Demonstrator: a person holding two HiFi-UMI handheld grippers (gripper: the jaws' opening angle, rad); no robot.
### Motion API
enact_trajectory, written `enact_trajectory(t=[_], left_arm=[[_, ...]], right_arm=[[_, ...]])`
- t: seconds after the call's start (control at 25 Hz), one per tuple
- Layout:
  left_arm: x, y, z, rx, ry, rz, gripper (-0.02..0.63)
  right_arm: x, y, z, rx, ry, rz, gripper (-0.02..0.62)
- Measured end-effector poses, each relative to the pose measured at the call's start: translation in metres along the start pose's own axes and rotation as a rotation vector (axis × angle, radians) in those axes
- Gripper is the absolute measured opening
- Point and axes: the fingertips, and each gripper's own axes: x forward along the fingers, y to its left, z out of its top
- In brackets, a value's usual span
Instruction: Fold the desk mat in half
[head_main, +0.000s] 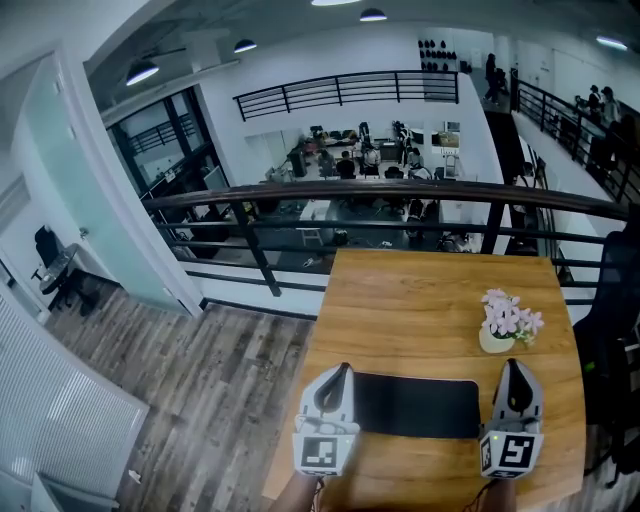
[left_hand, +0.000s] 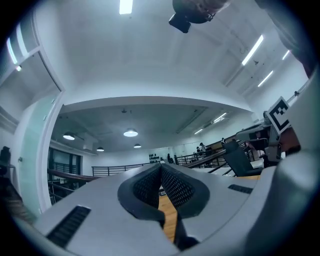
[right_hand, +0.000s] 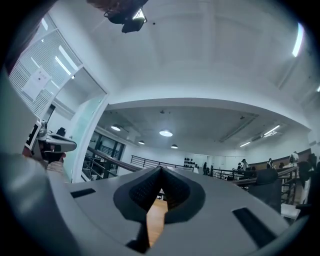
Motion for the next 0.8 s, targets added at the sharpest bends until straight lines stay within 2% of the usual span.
enact_trajectory(t=[0.56, 0.8], left_arm=[[0.003, 0.0016, -0.004, 0.021, 0.01, 0.002, 0.018], [0.0063, 0.0008, -0.0066, 0.002, 0.016, -0.004, 0.018]], right_arm=[[0.0034, 0.0068, -0.0025, -0.018, 0.01, 0.0, 0.011], [0.004, 0.0049, -0.0046, -0.016, 0.016, -0.003, 0.011]])
